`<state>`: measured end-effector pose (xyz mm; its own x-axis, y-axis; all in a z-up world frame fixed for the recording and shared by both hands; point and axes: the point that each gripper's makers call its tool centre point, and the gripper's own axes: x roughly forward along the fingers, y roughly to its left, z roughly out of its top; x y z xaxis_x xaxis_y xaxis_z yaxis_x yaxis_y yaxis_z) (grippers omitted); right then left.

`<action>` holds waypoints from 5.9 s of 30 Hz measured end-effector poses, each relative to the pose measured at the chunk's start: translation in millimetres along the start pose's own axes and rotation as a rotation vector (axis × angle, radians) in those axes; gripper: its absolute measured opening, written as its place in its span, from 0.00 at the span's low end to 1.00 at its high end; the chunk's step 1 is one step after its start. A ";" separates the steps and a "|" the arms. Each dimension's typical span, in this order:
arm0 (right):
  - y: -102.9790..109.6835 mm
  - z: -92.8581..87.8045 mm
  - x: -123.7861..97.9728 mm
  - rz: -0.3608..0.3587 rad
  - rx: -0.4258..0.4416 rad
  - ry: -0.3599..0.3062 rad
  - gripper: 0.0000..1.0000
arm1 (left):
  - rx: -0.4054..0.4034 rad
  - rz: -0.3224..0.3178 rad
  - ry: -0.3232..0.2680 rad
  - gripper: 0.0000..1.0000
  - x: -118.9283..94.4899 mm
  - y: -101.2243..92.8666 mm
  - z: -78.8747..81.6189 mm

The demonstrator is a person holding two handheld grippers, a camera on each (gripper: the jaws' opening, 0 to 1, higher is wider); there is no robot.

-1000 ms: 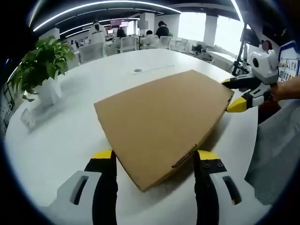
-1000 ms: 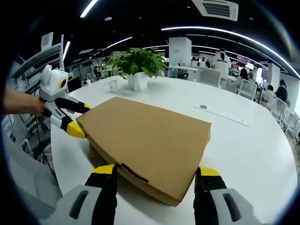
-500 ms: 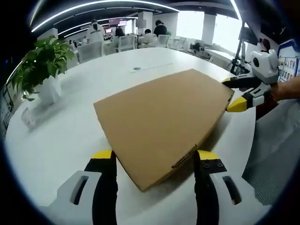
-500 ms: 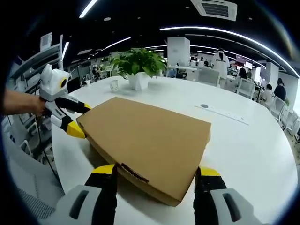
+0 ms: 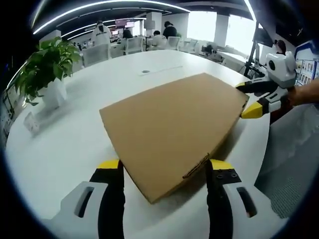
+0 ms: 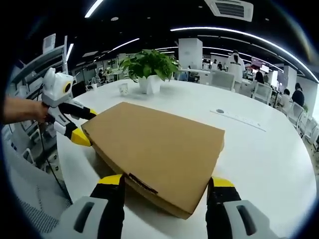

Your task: Operate the shoe box by opening the lid, removing the specified soft item, and placing it in the target area until the item is outside and the box remains undamaged.

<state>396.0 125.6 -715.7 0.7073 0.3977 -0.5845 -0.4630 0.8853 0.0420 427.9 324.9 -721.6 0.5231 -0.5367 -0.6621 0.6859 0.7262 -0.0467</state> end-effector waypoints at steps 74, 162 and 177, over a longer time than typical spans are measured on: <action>-10.4 10.6 -20.5 0.170 -0.107 -0.045 0.53 | 0.030 0.001 -0.051 0.63 -21.4 0.6 13.0; -73.0 105.0 -30.1 -0.026 -0.241 -0.222 0.02 | 0.121 0.173 -0.202 0.22 -49.8 52.6 104.9; -82.2 118.8 -24.8 -0.037 -0.231 -0.238 0.00 | 0.121 0.191 -0.208 0.17 -45.2 67.1 119.8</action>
<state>480.0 71.6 -608.4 0.8182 0.4355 -0.3754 -0.5242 0.8332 -0.1761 510.9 346.3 -605.2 0.7319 -0.4810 -0.4826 0.6140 0.7727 0.1610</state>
